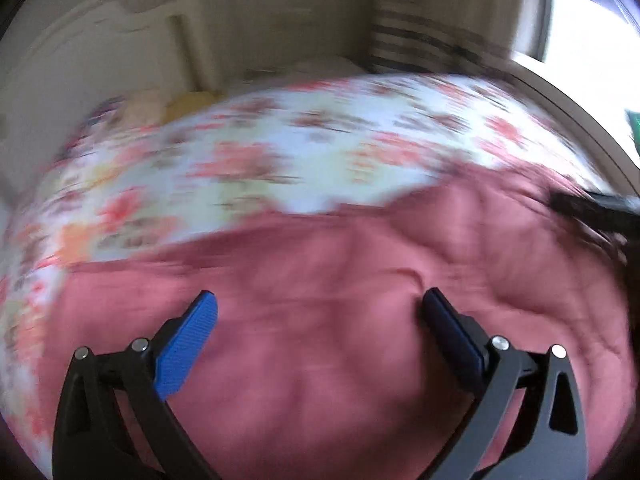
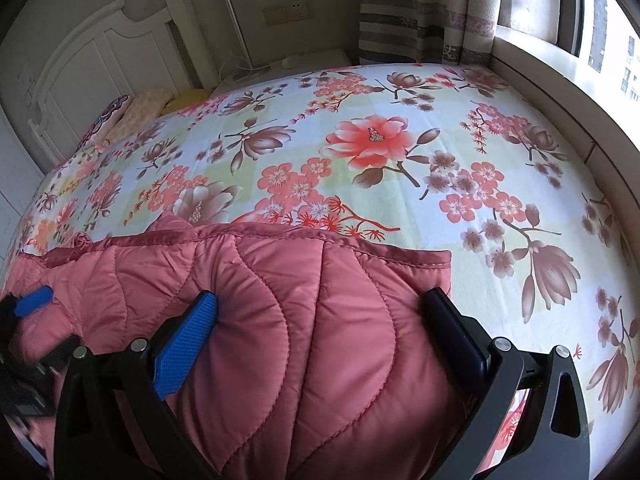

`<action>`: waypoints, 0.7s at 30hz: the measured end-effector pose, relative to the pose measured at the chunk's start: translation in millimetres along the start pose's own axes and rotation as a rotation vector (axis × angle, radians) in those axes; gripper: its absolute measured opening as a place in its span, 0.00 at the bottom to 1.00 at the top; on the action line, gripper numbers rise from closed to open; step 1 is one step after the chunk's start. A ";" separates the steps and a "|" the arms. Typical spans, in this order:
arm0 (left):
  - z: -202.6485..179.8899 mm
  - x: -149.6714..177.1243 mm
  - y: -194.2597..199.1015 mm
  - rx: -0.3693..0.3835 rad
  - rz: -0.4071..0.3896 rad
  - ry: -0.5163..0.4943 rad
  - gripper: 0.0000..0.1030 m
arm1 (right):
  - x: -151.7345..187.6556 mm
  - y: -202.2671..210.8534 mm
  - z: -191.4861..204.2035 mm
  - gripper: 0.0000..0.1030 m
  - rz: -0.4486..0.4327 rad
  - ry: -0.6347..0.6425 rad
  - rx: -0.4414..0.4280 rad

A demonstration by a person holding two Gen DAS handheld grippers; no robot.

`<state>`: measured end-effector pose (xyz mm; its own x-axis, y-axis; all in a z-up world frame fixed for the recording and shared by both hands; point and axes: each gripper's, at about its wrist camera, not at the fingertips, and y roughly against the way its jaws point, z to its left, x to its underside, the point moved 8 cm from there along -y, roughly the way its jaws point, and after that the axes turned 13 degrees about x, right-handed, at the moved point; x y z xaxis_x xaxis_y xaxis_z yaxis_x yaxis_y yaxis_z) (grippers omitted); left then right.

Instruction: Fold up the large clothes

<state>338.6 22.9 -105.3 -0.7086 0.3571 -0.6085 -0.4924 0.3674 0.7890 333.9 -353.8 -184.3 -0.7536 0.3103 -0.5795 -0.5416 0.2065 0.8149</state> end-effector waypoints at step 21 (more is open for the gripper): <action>147.5 42.8 16.5 -0.009 -0.067 0.421 0.98 | -4.7 26.6 3.6 0.96 -0.042 0.021 0.124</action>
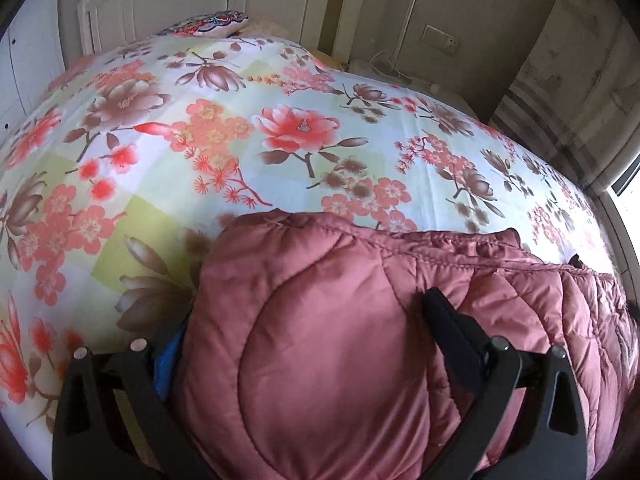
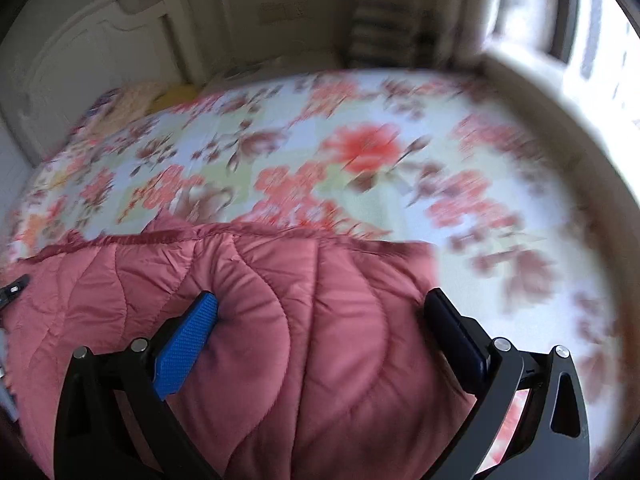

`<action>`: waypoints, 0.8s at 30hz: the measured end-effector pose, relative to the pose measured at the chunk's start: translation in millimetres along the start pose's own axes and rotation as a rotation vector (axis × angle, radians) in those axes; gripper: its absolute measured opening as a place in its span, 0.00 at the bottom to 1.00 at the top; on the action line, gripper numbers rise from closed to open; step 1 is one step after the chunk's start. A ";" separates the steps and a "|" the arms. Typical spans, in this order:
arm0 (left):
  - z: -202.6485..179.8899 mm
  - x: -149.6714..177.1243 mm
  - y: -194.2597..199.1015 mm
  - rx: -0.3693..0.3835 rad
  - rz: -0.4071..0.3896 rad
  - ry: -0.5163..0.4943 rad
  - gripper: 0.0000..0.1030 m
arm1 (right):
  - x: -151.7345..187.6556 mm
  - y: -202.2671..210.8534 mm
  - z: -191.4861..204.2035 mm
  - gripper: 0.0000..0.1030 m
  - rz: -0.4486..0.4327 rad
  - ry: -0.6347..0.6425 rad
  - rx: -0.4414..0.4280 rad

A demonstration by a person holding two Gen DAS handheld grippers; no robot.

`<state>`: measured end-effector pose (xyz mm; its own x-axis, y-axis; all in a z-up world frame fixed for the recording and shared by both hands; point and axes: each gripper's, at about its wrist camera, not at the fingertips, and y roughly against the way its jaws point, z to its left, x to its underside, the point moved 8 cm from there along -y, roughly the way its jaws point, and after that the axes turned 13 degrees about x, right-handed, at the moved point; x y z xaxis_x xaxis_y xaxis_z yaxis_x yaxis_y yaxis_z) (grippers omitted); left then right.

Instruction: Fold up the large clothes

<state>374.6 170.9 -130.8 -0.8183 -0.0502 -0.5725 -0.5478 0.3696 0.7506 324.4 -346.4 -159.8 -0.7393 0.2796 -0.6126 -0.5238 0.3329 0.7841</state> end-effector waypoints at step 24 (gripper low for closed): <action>-3.5 -0.7 0.1 0.013 -0.001 0.007 0.98 | 53.7 33.3 -10.2 0.96 -0.055 -0.007 -0.023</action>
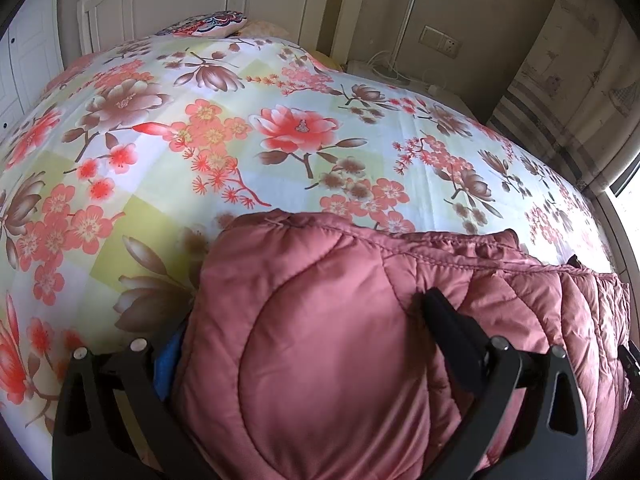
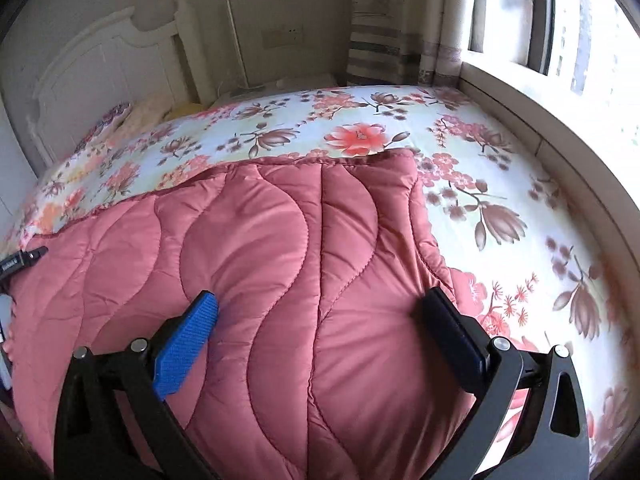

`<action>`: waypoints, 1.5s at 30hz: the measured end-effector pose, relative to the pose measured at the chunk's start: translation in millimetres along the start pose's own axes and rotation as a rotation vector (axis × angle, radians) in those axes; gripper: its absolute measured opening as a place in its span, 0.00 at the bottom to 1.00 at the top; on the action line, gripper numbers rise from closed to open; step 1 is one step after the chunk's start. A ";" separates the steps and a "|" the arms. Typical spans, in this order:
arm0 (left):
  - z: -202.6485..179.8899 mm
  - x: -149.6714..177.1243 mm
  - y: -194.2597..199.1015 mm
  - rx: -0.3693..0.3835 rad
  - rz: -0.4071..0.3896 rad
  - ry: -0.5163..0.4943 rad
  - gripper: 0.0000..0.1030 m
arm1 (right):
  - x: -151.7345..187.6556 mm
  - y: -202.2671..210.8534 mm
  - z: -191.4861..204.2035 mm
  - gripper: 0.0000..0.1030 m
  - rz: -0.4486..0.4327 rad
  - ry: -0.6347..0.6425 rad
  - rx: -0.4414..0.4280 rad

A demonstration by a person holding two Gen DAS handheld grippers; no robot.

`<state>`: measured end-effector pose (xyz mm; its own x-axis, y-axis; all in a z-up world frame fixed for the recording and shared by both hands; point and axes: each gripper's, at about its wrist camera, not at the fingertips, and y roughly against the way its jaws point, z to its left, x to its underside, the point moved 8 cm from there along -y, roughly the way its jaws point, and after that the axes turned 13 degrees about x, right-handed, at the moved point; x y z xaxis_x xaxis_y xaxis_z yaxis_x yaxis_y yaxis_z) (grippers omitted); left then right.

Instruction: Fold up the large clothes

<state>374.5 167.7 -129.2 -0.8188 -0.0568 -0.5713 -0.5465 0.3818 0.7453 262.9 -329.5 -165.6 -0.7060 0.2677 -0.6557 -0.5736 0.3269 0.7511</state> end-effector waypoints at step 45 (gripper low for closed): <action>-147.0 129.4 104.7 0.045 -0.160 -0.355 0.98 | 52.6 105.2 58.4 0.96 -0.179 0.209 -0.178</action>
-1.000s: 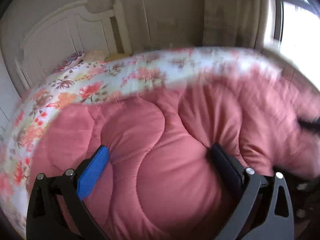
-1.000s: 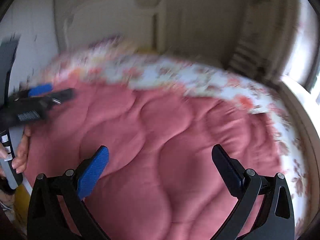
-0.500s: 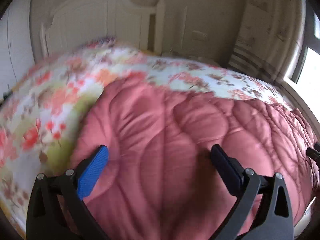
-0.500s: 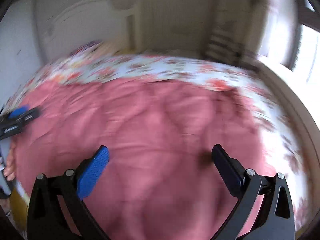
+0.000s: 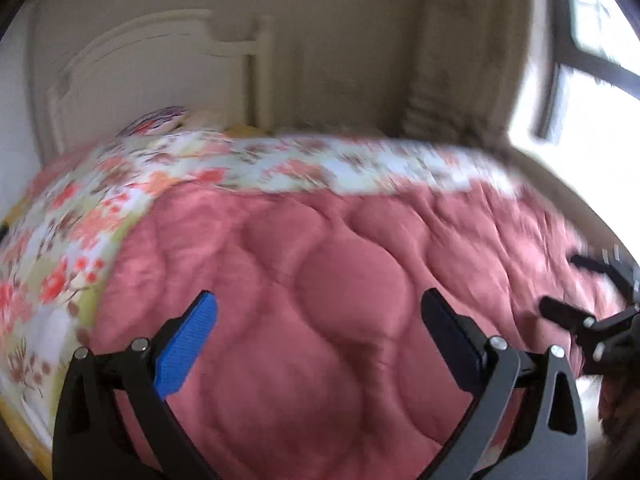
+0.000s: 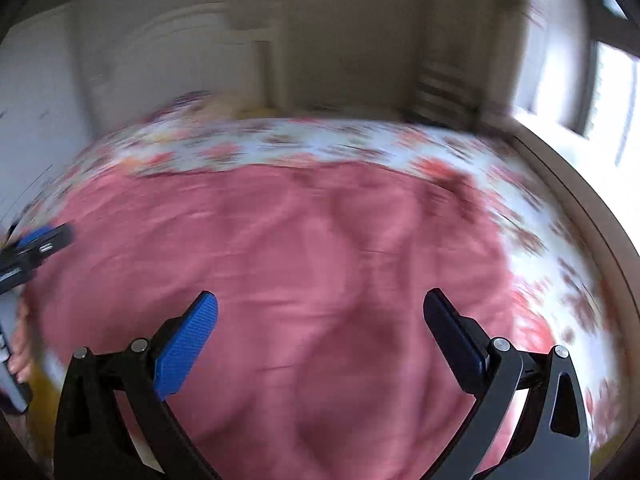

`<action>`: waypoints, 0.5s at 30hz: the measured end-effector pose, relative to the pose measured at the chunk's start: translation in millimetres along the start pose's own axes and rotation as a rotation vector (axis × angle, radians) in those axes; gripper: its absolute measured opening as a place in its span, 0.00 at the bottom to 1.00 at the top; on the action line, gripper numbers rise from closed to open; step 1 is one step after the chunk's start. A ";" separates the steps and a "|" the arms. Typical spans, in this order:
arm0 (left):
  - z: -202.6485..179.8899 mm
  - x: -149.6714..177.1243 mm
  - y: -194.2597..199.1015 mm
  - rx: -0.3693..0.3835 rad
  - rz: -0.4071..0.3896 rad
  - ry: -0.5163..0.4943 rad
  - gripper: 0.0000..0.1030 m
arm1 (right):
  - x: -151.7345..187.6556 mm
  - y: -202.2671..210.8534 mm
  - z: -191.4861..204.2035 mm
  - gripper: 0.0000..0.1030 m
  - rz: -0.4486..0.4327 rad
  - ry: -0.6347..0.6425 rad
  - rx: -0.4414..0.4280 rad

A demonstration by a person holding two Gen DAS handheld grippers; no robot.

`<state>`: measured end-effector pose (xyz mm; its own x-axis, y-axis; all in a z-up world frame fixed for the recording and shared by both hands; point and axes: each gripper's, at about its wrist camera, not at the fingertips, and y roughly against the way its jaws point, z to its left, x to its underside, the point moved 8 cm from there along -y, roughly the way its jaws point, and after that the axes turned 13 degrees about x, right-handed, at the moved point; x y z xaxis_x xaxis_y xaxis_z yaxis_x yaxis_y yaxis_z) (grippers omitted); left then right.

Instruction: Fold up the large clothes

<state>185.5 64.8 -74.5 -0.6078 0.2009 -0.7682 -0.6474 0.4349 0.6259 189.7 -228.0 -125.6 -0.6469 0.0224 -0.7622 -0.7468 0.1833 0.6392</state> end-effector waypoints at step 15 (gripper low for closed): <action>42.6 45.8 11.6 -0.059 -0.014 0.070 0.98 | 13.9 -3.8 1.1 0.96 0.014 0.083 0.039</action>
<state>169.8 116.4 -108.2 -0.6277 0.1323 -0.7671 -0.6809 0.3842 0.6235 183.7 -227.4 -138.7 -0.6693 -0.0557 -0.7409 -0.7318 0.2219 0.6444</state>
